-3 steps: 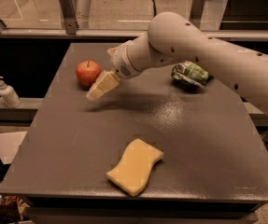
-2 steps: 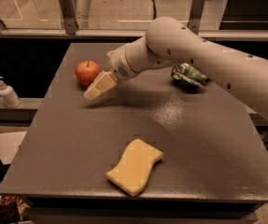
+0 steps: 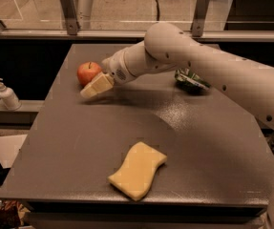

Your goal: Move apple near sponge

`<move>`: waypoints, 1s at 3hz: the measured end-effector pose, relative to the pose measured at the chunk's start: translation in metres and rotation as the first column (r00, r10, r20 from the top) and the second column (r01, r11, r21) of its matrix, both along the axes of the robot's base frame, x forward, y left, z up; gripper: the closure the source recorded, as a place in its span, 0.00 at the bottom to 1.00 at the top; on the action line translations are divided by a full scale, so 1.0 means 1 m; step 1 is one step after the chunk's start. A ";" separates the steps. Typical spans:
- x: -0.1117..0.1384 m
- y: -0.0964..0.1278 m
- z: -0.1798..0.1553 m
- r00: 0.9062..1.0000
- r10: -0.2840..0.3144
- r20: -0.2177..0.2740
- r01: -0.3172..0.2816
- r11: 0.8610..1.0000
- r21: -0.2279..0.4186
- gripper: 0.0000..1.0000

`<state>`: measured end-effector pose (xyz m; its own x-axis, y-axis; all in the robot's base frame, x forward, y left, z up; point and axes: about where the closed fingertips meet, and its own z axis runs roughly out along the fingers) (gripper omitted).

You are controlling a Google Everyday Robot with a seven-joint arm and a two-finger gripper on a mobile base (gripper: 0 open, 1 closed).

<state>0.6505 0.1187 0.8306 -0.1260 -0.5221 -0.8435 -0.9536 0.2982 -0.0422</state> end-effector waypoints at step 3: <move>-0.003 0.006 0.001 0.999 -0.013 -0.053 0.015 0.999 0.041 0.87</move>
Offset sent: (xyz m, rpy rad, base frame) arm -0.0024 0.0109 -0.0061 0.0484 0.0671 -0.0154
